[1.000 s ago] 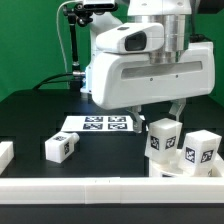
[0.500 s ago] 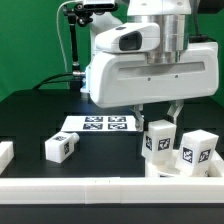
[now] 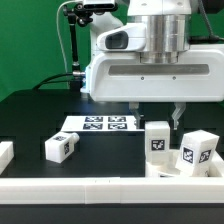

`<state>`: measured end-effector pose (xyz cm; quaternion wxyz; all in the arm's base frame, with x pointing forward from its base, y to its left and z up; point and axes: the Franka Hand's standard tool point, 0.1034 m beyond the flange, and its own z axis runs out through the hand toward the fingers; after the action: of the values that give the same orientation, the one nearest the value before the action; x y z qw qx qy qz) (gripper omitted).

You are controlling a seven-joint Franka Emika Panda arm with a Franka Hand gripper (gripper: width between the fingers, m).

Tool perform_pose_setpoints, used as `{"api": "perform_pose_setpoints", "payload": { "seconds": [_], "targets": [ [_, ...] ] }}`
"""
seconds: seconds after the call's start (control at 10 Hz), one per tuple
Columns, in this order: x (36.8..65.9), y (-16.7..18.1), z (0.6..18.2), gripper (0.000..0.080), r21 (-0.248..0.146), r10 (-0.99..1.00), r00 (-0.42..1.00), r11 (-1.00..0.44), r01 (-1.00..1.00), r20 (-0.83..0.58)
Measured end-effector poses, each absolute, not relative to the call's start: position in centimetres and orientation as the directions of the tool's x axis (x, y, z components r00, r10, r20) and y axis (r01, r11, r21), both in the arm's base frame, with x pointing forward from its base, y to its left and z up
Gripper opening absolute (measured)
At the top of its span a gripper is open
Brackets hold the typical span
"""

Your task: Assemble stool

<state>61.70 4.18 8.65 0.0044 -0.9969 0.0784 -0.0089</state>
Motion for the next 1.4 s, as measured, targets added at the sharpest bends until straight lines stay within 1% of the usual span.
{"api": "perform_pose_setpoints", "payload": {
  "seconds": [0.2,0.3,0.5,0.7,0.8,1.0,1.3,1.4],
  "targets": [
    [61.8,4.9,8.7,0.0338,-0.017,-0.361,0.932,-0.933,-0.36,0.035],
    [61.8,5.1,8.7,0.0338,-0.021,-0.478,0.877,-0.878,-0.478,0.037],
    [61.8,5.4,8.7,0.0338,-0.027,-0.641,0.767,-0.768,-0.64,0.034],
    [61.8,5.7,8.7,0.0338,-0.033,-0.791,0.612,-0.612,-0.79,0.025],
    [61.8,5.7,8.7,0.0338,-0.034,-0.835,0.549,-0.55,-0.835,0.02],
    [61.9,5.7,8.6,0.0338,-0.039,-0.927,0.376,-0.376,-0.926,0.002],
    [61.9,5.4,8.6,0.0338,-0.046,-0.992,0.122,-0.12,-0.992,-0.032],
    [61.9,5.2,8.5,0.0338,-0.053,-0.995,0.085,-0.082,-0.995,-0.047]
  ]
}}
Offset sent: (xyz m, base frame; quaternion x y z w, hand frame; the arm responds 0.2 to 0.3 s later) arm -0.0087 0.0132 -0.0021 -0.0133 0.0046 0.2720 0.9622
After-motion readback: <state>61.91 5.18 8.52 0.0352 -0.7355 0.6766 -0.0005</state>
